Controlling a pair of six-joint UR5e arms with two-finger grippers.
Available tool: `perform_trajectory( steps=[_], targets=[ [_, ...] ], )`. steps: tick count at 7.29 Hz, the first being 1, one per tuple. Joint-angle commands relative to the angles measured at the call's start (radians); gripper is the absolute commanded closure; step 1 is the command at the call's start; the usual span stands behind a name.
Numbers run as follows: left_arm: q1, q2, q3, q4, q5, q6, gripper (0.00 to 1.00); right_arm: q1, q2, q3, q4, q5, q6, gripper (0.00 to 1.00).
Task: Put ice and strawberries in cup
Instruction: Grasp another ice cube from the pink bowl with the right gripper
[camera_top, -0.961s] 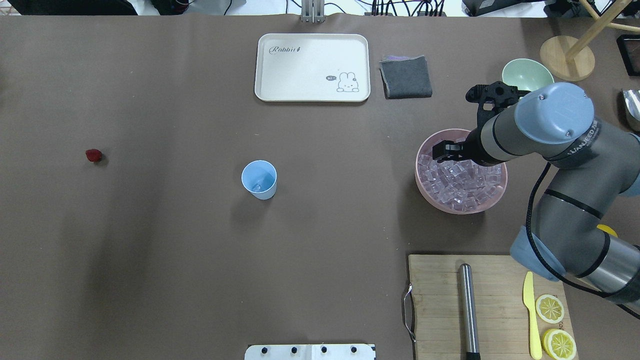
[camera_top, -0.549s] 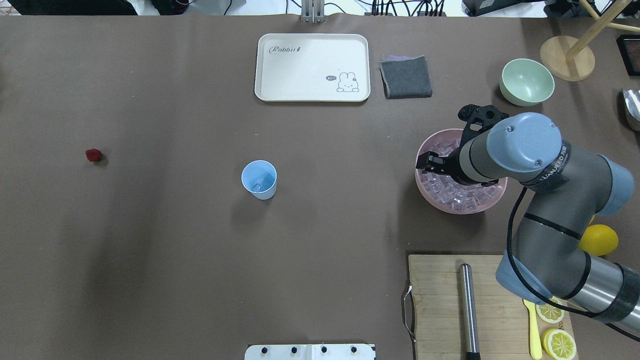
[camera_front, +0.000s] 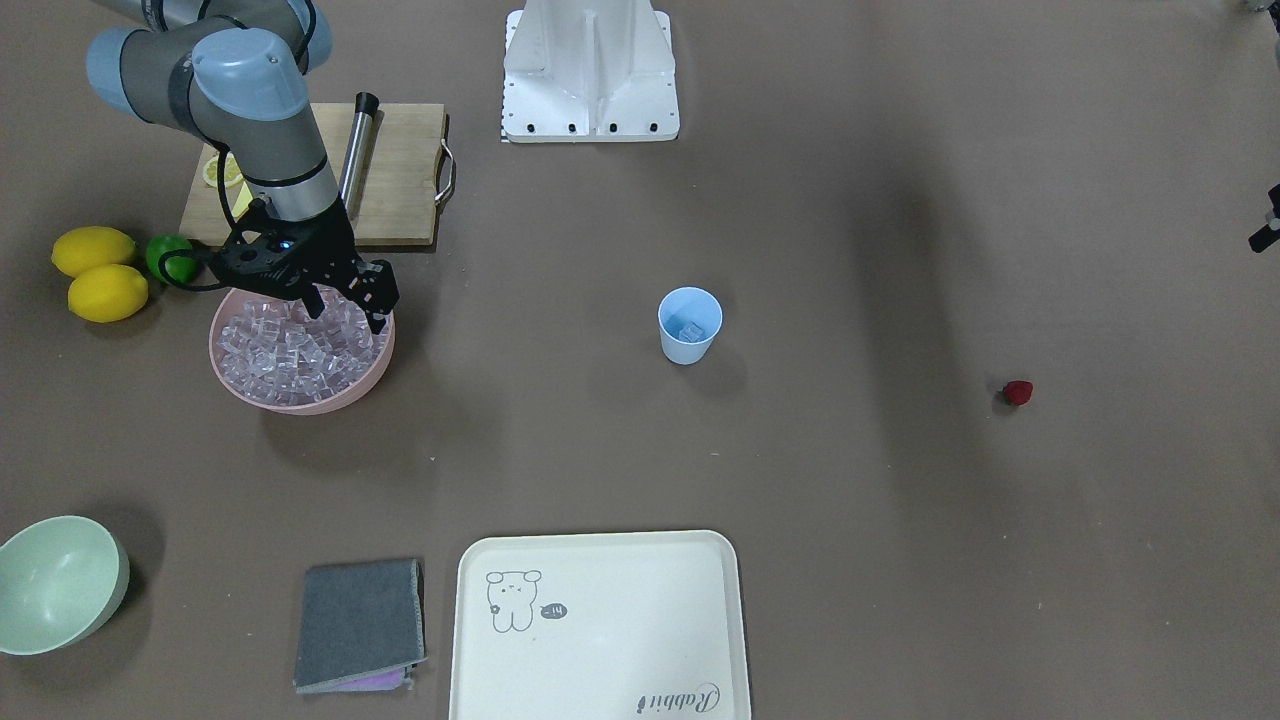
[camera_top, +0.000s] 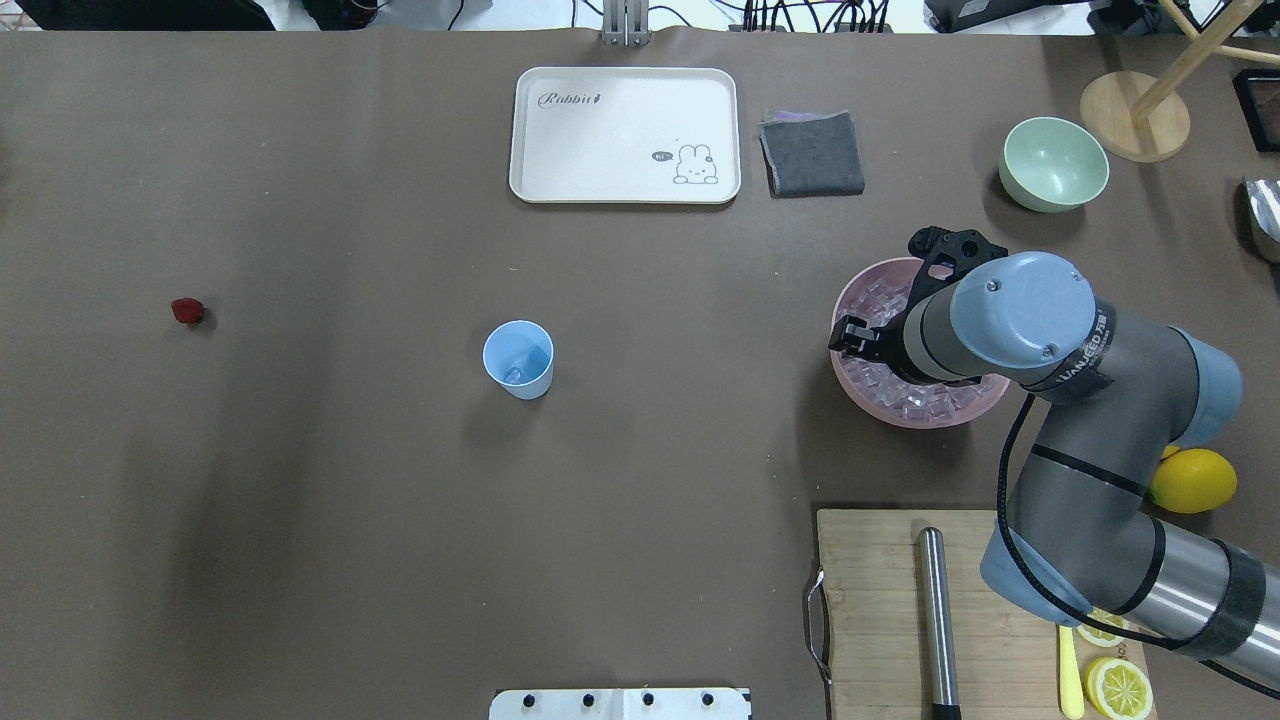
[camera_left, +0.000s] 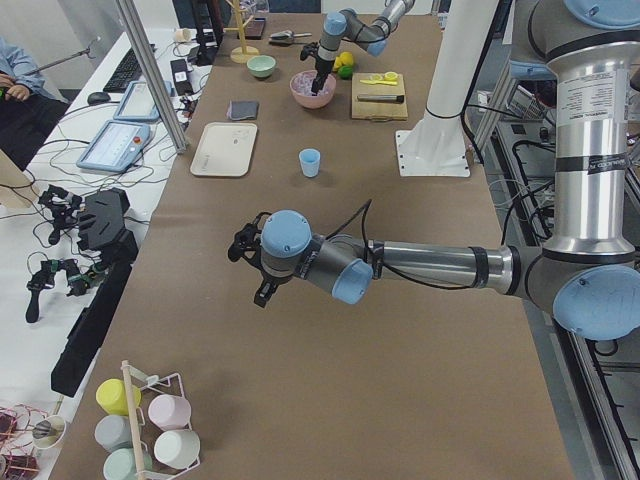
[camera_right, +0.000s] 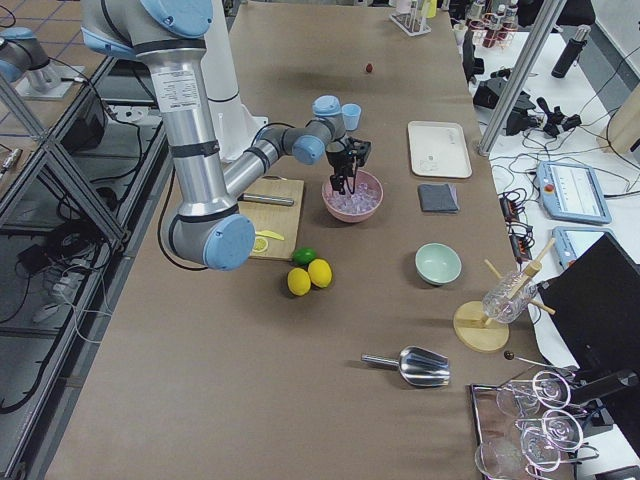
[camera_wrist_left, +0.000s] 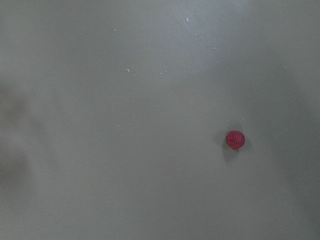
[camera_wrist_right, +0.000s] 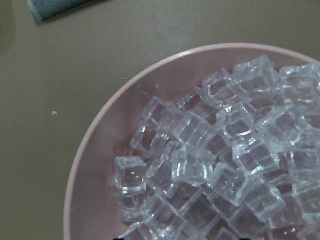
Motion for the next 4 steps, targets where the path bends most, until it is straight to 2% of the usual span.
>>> perform_trajectory(
  steps=[1, 2, 3, 4],
  targets=[
    [0.005, -0.001, 0.0, 0.0, 0.0, 0.0, 0.01, -0.012, 0.002, -0.008, 0.0, -0.007, 0.001, 0.47],
    [0.007, -0.002, 0.0, 0.0, 0.002, -0.002, 0.01, -0.017, 0.002, -0.008, 0.0, -0.007, 0.001, 0.49],
    [0.007, -0.004, 0.0, 0.0, 0.0, -0.002, 0.01, -0.02, 0.003, -0.006, 0.0, -0.007, 0.001, 0.55],
    [0.007, -0.005, 0.0, 0.0, 0.0, -0.003, 0.01, -0.022, 0.003, -0.005, 0.0, -0.005, 0.0, 0.68]
  ],
)
